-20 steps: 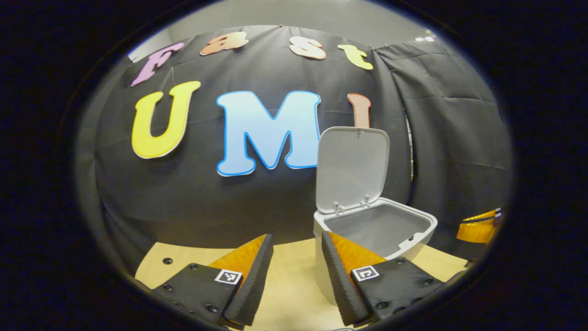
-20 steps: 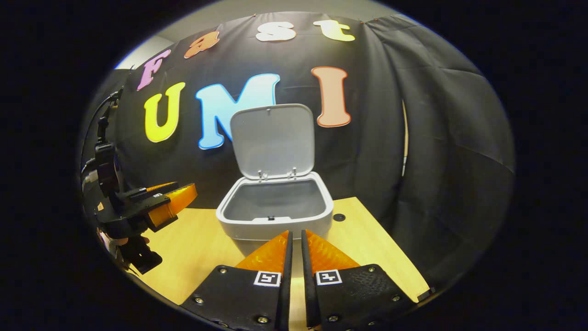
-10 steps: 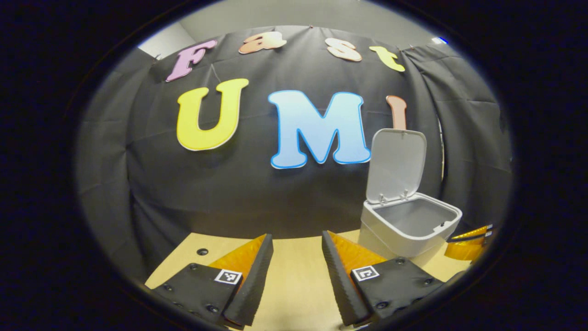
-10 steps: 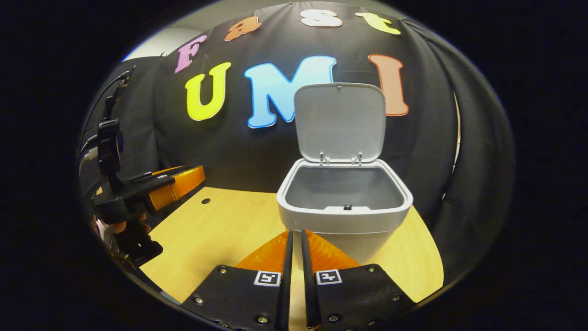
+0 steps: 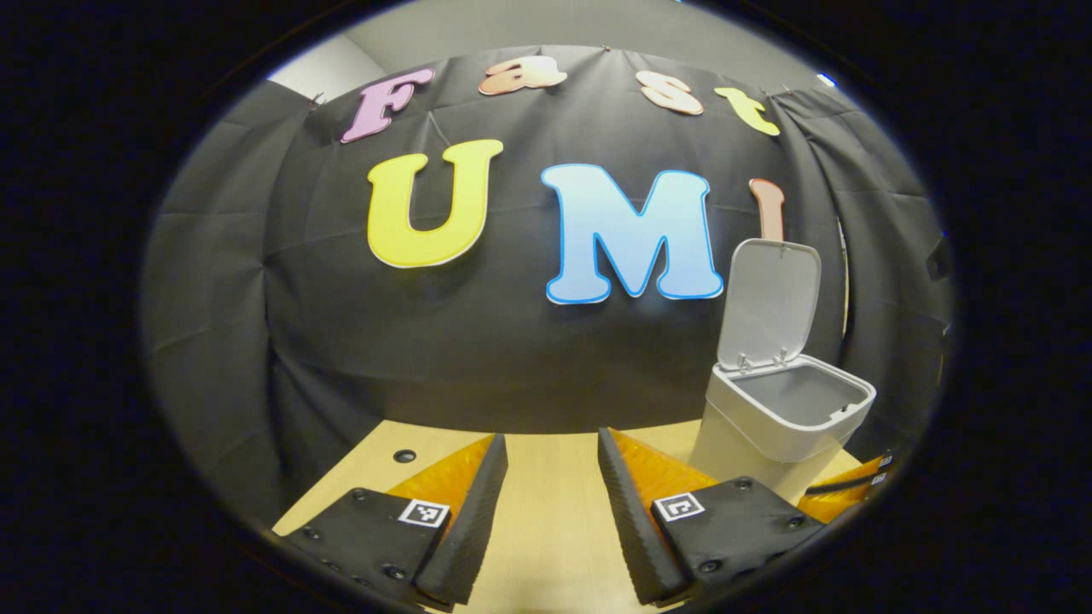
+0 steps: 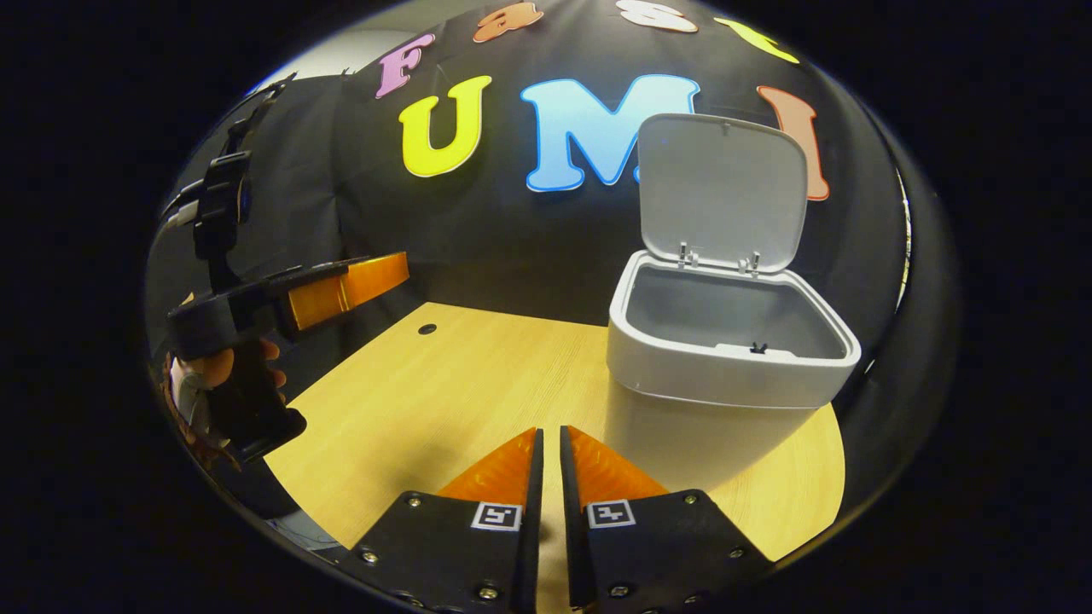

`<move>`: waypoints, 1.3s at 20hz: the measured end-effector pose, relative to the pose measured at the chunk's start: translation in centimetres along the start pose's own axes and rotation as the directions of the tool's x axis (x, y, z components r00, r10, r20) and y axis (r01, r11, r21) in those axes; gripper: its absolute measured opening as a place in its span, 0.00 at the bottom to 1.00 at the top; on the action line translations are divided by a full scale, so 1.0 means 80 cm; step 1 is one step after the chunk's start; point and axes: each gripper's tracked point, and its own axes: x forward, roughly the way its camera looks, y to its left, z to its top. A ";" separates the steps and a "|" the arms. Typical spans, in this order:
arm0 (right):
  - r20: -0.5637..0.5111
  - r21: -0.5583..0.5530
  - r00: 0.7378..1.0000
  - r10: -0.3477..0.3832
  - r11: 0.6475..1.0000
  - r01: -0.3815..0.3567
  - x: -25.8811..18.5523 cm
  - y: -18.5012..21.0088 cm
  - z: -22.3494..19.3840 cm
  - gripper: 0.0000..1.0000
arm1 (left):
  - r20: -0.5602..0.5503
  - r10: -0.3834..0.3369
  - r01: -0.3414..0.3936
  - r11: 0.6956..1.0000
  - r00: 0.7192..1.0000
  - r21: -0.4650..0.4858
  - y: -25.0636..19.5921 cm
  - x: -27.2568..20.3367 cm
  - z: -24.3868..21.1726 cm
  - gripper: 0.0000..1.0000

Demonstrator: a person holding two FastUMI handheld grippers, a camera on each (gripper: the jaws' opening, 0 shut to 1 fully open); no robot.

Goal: Press the lid of the desktop garbage bin to open it, pick up the crumpled paper on the desktop and throw it into the bin, then pick up the pop can on the desktop and drop it into the bin, and finally close the garbage bin lid.

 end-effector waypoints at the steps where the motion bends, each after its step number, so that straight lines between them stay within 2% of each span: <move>1: -0.015 -0.005 1.000 0.011 1.000 -0.011 0.002 0.005 -0.007 0.14 | -0.001 0.002 -0.002 1.000 1.000 -0.004 0.002 0.000 -0.001 0.77; 3: -0.042 -0.010 0.998 0.037 0.999 -0.038 0.005 0.015 -0.017 0.18 | -0.003 0.008 -0.008 1.000 1.000 -0.013 0.007 -0.002 -0.003 0.77; 4: -0.058 -0.015 0.997 0.047 0.999 -0.048 0.006 0.018 -0.022 0.27 | -0.004 0.011 -0.011 1.000 1.000 -0.017 0.009 -0.003 -0.004 0.77; 6: -0.082 -0.022 0.994 0.069 0.997 -0.071 0.009 0.025 -0.031 0.34 | -0.007 0.018 -0.018 1.000 1.000 -0.022 0.015 -0.005 -0.006 0.77; 7: -0.097 -0.024 0.992 0.082 0.996 -0.084 0.009 0.030 -0.037 0.41 | -0.009 0.022 -0.022 0.999 1.000 -0.025 0.018 -0.006 -0.007 0.77; 8: -0.109 -0.029 0.991 0.083 0.996 -0.086 0.011 0.030 -0.040 0.55 | -0.010 0.026 -0.027 0.999 1.000 -0.028 0.021 -0.007 -0.008 0.77; 10: -0.129 -0.035 0.987 0.095 0.994 -0.101 0.013 0.033 -0.047 0.64 | -0.013 0.035 -0.035 0.999 0.999 -0.033 0.026 -0.009 -0.011 0.72; 11: -0.144 -0.035 0.984 0.108 0.993 -0.115 0.016 0.037 -0.054 0.65 | -0.013 0.039 -0.039 0.999 0.999 -0.036 0.028 -0.011 -0.011 0.70; 12: -0.157 -0.035 0.981 0.117 0.992 -0.124 0.018 0.040 -0.059 0.76 | -0.014 0.043 -0.043 0.998 0.999 -0.038 0.031 -0.012 -0.012 0.68; 13: -0.171 -0.041 0.979 0.115 0.992 -0.123 0.020 0.039 -0.064 0.83 | -0.014 0.047 -0.048 0.998 0.999 -0.040 0.034 -0.014 -0.012 0.72; 14: -0.184 -0.046 0.976 0.117 0.991 -0.128 0.024 0.040 -0.070 0.88 | -0.015 0.052 -0.053 0.998 0.999 -0.041 0.036 -0.016 -0.013 0.68; 15: -0.202 -0.051 0.972 0.123 0.990 -0.135 0.028 0.041 -0.076 0.88 | -0.015 0.058 -0.058 0.997 0.998 -0.042 0.039 -0.017 -0.014 0.72; 18: -0.255 -0.069 0.959 0.126 0.987 -0.148 0.039 0.041 -0.096 0.91 | -0.016 0.073 -0.074 0.996 0.997 -0.045 0.048 -0.023 -0.015 0.72; 20: -0.285 -0.087 0.951 0.122 0.985 -0.152 0.047 0.041 -0.108 0.91 | -0.017 0.086 -0.086 0.995 0.996 -0.046 0.056 -0.029 -0.015 0.72; 21: -0.299 -0.096 0.947 0.120 0.983 -0.154 0.051 0.040 -0.114 0.91 | -0.018 0.093 -0.094 0.995 0.996 -0.046 0.061 -0.031 -0.017 0.68; 26: -0.351 -0.108 0.928 0.128 0.978 -0.176 0.063 0.048 -0.136 0.92 | -0.027 0.129 -0.130 0.990 0.991 -0.049 0.084 -0.043 -0.021 0.68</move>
